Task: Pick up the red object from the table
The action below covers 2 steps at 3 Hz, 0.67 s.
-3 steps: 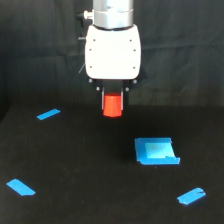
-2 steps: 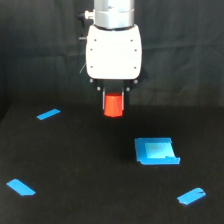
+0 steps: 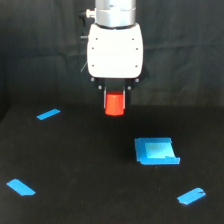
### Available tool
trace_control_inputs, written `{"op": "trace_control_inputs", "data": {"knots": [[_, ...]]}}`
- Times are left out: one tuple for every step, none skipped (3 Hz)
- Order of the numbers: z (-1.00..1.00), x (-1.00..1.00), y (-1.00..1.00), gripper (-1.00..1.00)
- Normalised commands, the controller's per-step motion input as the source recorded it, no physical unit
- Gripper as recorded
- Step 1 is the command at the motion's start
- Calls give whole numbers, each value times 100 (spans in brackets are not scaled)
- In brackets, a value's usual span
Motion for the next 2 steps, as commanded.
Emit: {"op": "trace_control_inputs", "data": {"knots": [[11,4,4,-100],[2,12,-1,-97]]}}
